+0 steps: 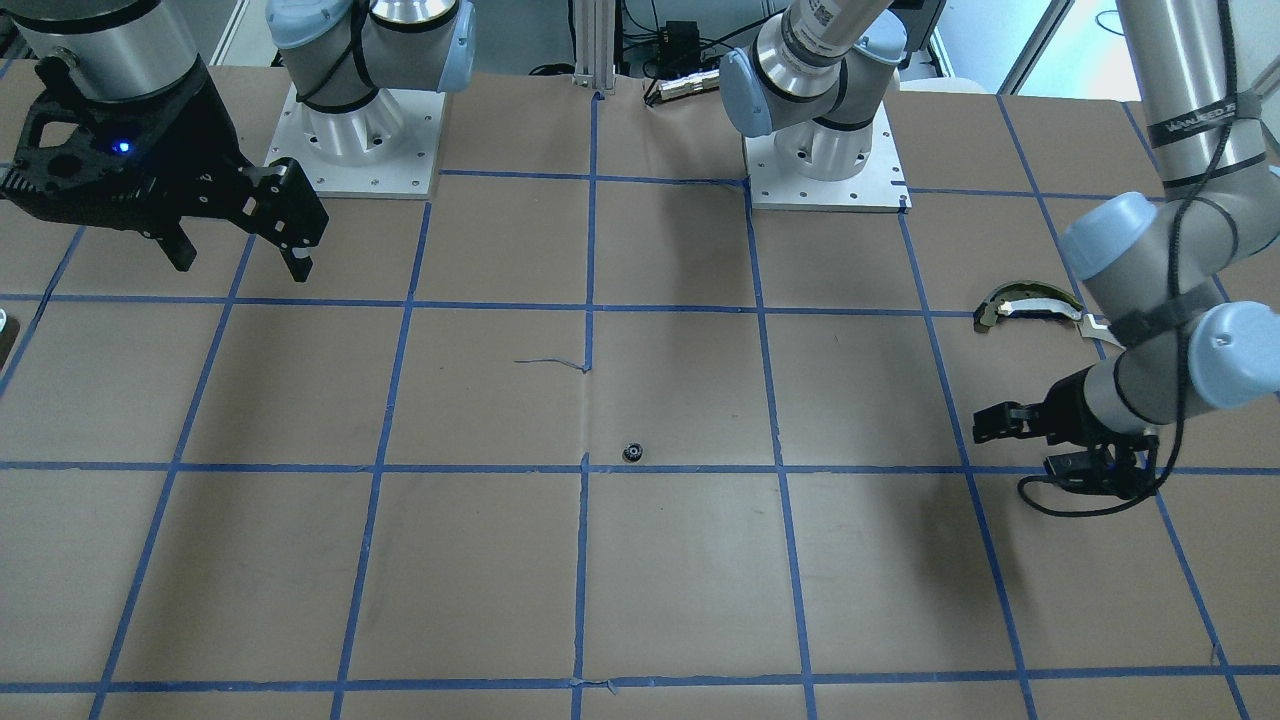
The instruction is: Place bearing gear from tray to pile
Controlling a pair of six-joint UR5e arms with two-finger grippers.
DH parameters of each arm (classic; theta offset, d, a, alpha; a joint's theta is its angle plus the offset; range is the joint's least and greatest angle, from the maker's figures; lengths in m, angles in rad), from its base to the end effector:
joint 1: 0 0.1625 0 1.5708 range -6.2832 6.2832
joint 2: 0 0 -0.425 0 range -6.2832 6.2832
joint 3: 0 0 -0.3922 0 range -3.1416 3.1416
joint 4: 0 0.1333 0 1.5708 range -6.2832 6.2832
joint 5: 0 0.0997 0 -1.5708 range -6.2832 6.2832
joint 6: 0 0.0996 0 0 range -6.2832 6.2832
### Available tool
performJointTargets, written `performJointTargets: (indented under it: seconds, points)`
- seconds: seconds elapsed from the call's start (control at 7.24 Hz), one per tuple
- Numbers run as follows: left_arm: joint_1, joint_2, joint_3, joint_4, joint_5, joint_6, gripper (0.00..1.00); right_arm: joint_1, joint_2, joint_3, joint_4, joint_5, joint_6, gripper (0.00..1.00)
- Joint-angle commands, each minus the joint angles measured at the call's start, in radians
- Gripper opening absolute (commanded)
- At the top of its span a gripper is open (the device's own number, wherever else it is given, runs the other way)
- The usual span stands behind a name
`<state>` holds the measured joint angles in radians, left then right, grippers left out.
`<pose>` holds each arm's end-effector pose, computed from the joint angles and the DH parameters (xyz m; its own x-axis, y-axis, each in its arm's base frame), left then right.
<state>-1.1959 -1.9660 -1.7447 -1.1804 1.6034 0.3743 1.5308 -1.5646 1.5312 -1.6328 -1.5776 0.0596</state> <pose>0.0893 -0.5821 0.2277 -0.9994 -0.0008 0.0351 0.0054 0.9842 0.1772 0.1124 -0.5082 0.5109 -0.9950 0.0998 0.0011 0.0993 0.9905 -0.0955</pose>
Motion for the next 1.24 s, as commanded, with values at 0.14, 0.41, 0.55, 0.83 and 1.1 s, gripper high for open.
performJointTargets:
  seconds: [0.14,0.41,0.55,0.83,1.1]
  points:
    - [-0.336,-0.008,0.005,0.088,-0.072,-0.149,1.0,-0.003,0.005,0.0,-0.002,-0.001,0.008,1.0]
    - [-0.483,-0.028,0.005,0.191,-0.077,-0.225,1.0,-0.003,0.005,0.001,-0.002,-0.009,0.006,1.0]
    - [-0.554,-0.033,0.002,0.194,-0.076,-0.289,1.0,-0.003,0.005,0.001,-0.002,-0.004,0.008,1.0]
    - [-0.641,-0.056,-0.006,0.263,-0.079,-0.295,1.0,-0.003,0.005,0.001,-0.002,-0.009,0.006,1.0]
    - [-0.678,-0.092,-0.009,0.304,-0.079,-0.285,1.0,-0.003,0.005,0.001,-0.002,-0.009,0.006,1.0]
